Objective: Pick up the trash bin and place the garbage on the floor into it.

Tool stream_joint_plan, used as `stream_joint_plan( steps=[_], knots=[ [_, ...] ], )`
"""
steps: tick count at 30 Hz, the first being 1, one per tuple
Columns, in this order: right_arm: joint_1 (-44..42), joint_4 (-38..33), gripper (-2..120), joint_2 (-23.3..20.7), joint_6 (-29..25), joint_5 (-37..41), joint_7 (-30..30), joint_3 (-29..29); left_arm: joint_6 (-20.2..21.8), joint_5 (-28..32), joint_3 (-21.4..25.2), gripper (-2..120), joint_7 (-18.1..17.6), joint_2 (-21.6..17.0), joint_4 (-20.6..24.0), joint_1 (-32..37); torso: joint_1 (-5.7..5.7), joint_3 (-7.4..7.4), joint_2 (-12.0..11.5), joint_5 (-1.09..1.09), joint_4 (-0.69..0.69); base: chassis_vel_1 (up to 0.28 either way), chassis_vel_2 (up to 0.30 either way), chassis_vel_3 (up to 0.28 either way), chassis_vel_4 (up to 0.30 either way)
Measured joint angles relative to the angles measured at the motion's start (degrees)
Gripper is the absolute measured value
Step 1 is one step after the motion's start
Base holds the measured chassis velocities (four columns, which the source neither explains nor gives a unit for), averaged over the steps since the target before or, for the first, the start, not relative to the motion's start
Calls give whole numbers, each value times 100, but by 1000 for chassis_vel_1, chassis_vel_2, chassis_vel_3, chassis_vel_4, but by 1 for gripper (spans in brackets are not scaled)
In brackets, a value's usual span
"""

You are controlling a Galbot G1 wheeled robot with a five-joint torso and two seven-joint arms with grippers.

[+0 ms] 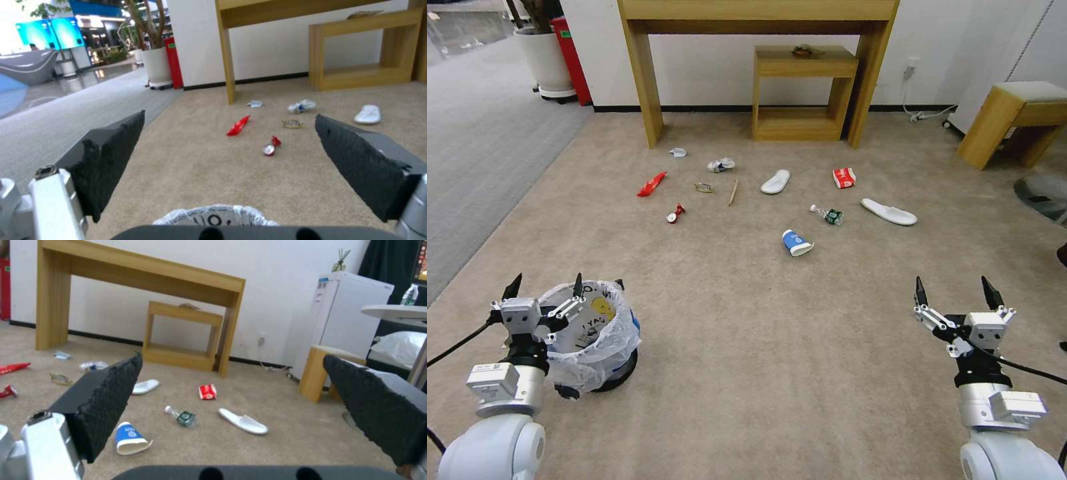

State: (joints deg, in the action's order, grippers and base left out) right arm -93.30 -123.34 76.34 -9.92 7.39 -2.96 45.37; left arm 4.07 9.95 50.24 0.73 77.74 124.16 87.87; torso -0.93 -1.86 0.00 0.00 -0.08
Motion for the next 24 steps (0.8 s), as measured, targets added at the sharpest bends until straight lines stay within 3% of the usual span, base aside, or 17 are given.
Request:
stream_joint_plan(
  steps=[24],
  knots=[
    [5, -3, 100, 19, -26, -43, 2, 8, 7, 37, 5, 100, 2, -16, 23, 1, 0, 0, 0, 0, 0, -5, 3, 3, -3]
  ],
)
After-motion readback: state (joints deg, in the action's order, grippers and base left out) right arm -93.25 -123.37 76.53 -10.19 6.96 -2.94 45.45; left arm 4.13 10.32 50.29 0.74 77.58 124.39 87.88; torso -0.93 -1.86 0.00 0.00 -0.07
